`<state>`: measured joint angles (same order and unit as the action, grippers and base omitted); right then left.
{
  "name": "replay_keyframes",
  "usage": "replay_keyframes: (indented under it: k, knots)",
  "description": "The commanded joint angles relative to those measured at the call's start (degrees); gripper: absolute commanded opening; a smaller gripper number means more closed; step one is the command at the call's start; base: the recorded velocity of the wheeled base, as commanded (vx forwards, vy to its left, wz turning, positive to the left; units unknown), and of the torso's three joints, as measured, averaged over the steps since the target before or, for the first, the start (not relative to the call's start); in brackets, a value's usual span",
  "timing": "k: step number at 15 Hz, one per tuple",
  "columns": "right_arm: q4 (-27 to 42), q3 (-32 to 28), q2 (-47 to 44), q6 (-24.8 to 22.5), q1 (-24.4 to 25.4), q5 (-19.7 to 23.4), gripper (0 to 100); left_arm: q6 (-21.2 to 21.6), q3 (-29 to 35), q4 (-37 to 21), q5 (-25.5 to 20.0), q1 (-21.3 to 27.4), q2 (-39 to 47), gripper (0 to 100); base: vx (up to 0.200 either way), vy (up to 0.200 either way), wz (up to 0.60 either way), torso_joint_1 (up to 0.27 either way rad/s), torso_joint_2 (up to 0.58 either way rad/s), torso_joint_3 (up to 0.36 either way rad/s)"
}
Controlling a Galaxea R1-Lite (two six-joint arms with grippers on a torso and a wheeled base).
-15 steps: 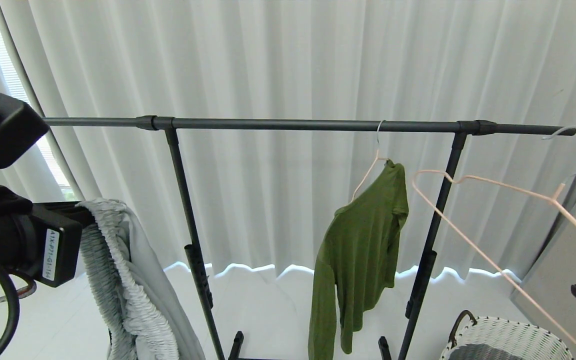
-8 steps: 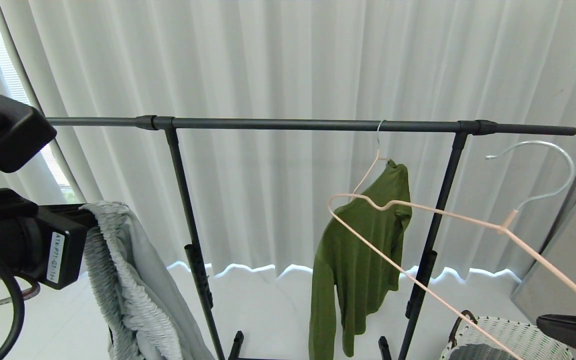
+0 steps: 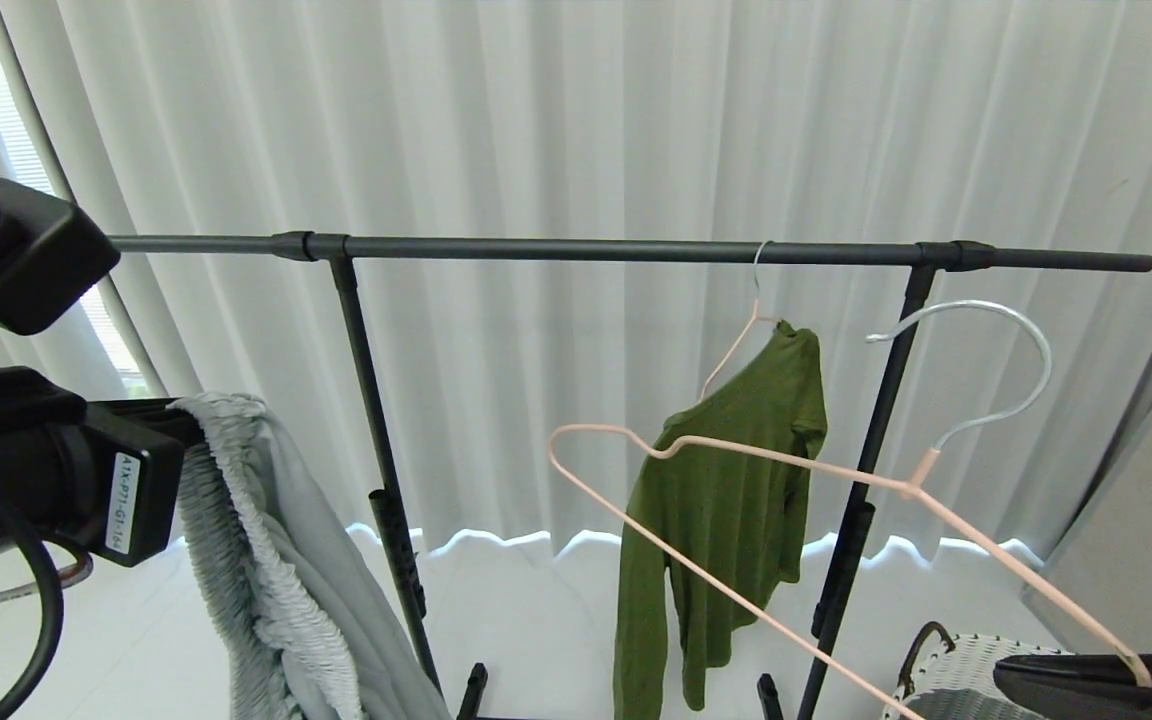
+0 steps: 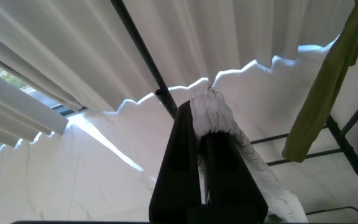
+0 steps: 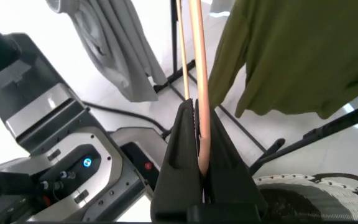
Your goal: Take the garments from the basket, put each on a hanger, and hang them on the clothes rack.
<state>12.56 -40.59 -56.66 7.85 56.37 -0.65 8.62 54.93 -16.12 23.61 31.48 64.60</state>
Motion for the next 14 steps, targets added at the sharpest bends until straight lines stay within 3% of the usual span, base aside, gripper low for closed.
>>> replay_keyframes:
  k: [1, 4, 8, 11, 14]
  knots:
    - [0.0, 0.0, -0.7, 0.1, 0.1, 0.0, 0, 0.0, 0.0, -0.1, 0.0, 0.0, 0.2, 0, 0.000, 0.200, 0.00, -0.002, 0.00, 0.002]
    - [0.0, 0.1, -0.7, 0.1, 0.1, 0.6, 0, -0.1, -0.2, 0.1, 0.0, 0.0, 0.4, 0, 0.000, 0.067, 0.00, 0.001, 0.00, -0.002]
    - [-1.6, 0.1, -1.2, 0.0, 1.3, 5.9, 0, 0.0, -0.9, 0.5, 0.2, -0.1, 2.9, 0, 0.000, 0.000, 0.00, 0.000, 0.00, 0.000]
    - [-6.1, 0.1, -5.7, 0.5, 3.1, 6.6, 0, -1.0, 0.0, 0.5, 5.9, 0.0, 7.8, 0, 0.000, 0.000, 0.00, 0.000, 0.00, 0.000]
    - [-11.9, 0.1, -12.5, 3.1, 4.6, 6.6, 0, -8.0, 4.5, 0.7, 7.1, 0.7, 14.0, 0, 0.000, 0.000, 0.00, 0.000, 0.00, 0.000]
